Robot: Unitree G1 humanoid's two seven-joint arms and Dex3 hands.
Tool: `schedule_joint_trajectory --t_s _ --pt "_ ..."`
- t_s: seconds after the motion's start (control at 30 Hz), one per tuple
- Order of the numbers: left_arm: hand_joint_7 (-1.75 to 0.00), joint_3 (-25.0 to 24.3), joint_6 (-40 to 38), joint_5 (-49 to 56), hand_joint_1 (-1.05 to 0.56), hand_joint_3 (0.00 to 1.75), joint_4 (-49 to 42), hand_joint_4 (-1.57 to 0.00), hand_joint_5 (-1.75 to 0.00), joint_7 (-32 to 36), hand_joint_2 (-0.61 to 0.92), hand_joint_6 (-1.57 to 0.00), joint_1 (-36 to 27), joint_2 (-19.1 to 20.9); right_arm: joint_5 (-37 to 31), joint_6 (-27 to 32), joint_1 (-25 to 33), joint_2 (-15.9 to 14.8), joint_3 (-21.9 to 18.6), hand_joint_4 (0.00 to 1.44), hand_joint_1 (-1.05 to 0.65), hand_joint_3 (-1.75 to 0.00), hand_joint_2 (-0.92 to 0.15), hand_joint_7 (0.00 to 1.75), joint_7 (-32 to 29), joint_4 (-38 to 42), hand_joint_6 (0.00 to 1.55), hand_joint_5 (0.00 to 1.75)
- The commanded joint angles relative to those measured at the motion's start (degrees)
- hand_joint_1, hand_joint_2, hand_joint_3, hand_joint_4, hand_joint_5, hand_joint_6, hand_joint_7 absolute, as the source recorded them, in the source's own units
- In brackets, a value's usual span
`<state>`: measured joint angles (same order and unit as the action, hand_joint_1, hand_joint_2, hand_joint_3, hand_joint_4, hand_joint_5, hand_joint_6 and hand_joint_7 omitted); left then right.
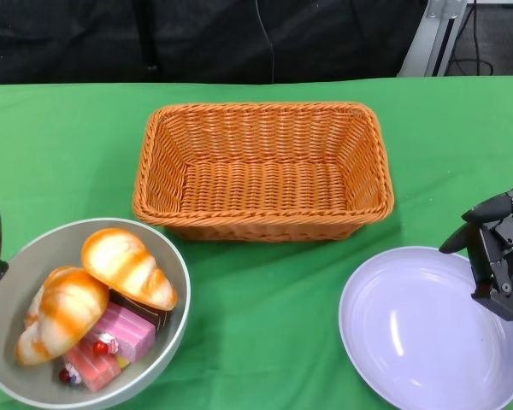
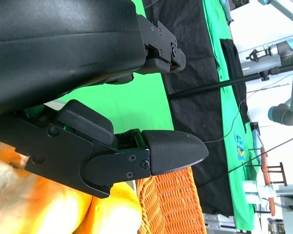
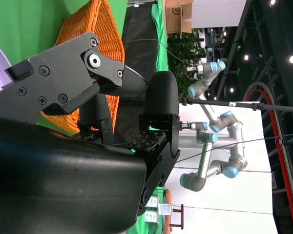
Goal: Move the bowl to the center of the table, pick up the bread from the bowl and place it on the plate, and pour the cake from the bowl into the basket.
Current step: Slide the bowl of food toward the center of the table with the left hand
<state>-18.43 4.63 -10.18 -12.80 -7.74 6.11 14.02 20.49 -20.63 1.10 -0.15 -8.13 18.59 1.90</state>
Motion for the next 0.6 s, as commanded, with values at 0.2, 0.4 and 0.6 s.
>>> schedule_joint_trajectory --t_s 0.2,0.4,0.6 --pt "-0.02 0.3 -0.4 5.0 -0.93 0.73 -1.2 -0.28 -0.02 2.0 0.92 -0.24 -0.2 3.6 1.1 -0.2 -0.3 -0.6 -0.9 0.75 -0.13 -0.88 -0.69 1.26 0.8 0.3 0.69 1.64" --pt "-0.01 1.1 -0.6 7.1 -0.92 0.72 -3.8 -0.28 -0.01 2.4 0.92 -0.25 0.4 4.3 1.1 -0.4 -0.3 -0.5 -1.0 0.75 -0.14 -0.87 -0.68 1.26 0.9 0.4 0.69 1.64" --pt "-0.01 1.5 -1.0 8.3 -0.94 0.71 -4.8 -0.27 0.00 2.2 0.92 -0.25 0.6 4.8 0.7 -0.3 -0.2 -0.3 -0.9 0.76 -0.13 -0.87 -0.68 1.26 0.4 0.1 0.69 1.63"
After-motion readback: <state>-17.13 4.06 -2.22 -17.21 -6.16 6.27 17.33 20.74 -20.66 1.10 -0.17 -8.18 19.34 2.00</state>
